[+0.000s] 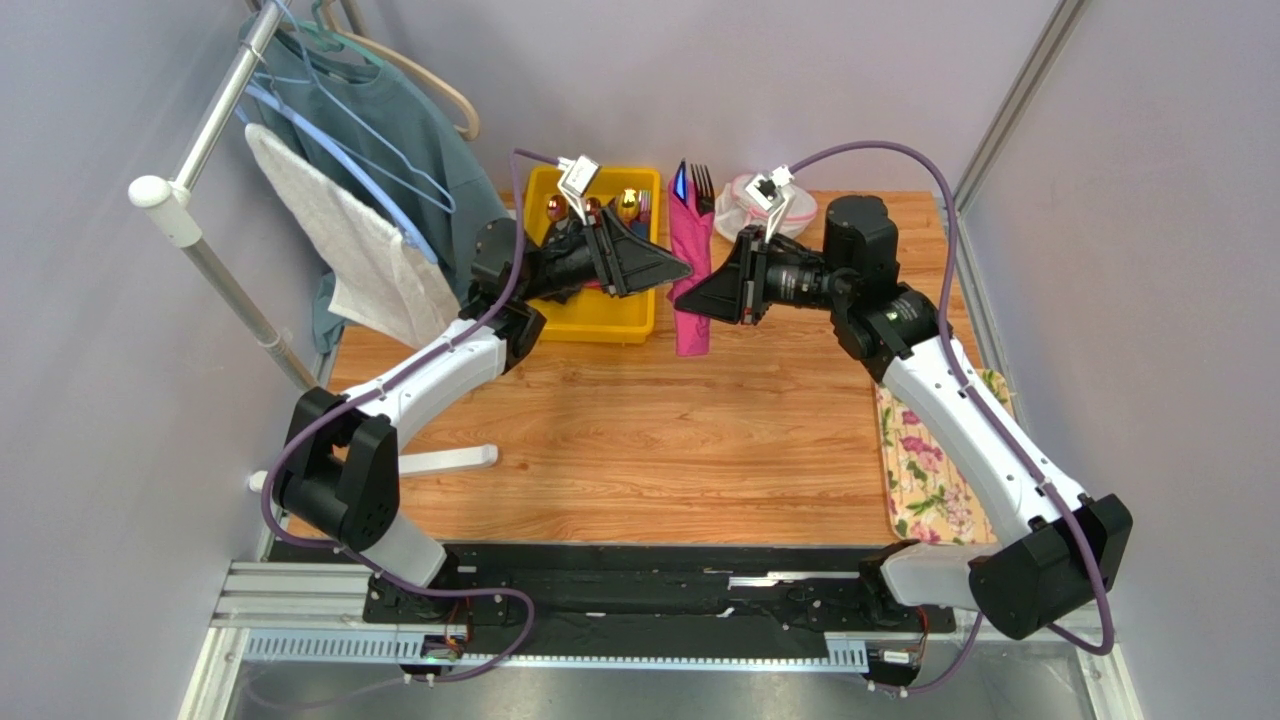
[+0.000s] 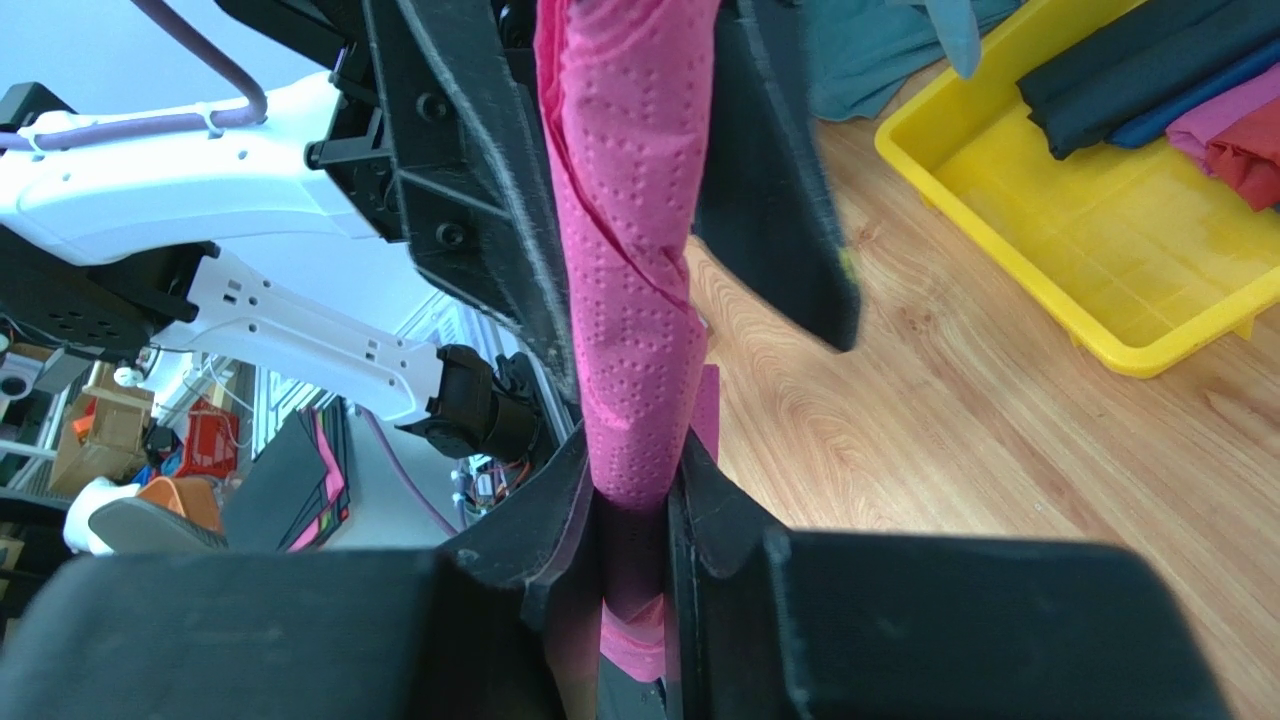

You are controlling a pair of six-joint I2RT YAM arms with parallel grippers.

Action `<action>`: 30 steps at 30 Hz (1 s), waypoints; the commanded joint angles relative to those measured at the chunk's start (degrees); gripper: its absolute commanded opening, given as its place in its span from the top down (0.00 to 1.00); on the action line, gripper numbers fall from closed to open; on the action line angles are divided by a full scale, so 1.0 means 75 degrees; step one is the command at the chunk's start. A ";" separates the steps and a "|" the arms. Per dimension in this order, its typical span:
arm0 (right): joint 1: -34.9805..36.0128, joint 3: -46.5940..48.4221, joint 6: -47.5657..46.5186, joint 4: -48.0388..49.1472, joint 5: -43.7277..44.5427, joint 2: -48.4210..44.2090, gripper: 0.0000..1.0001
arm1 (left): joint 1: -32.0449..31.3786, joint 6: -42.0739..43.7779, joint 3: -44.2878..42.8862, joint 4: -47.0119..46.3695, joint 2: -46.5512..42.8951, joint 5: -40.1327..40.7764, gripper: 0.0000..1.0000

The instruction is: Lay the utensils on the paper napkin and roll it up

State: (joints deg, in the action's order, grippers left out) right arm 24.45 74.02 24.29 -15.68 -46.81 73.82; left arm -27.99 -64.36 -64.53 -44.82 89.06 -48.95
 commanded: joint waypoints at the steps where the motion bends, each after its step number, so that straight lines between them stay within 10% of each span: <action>1: -0.0048 0.0385 0.0159 0.0720 0.0112 -0.0069 1.00 | -0.0018 -0.0114 -0.0056 -0.0528 -0.0085 -0.0025 0.43; 15: -0.0037 0.0385 0.0112 0.0954 0.0346 -0.0034 1.00 | -0.0182 -0.0419 -0.0372 -0.0774 0.0173 -0.0036 0.52; 20: -0.0037 0.0291 0.0042 0.0989 0.0300 -0.0069 1.00 | -0.0182 -0.0419 -0.0396 -0.0774 0.0208 0.0022 0.93; 25: -0.0037 0.0127 -0.0121 0.0919 0.0288 -0.0151 1.00 | -0.0182 -0.0419 -0.0466 -0.0774 0.0231 0.0011 1.00; 30: -0.0037 0.0127 -0.0414 0.0428 0.0218 -0.0175 0.71 | -0.0101 -0.0430 -0.0583 -0.0950 0.0301 -0.0036 1.00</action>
State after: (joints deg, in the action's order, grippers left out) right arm 24.12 73.97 24.53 -13.08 -44.58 74.19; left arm -29.12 -67.44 -65.89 -49.15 90.70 -49.52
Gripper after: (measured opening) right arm 0.213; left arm 0.032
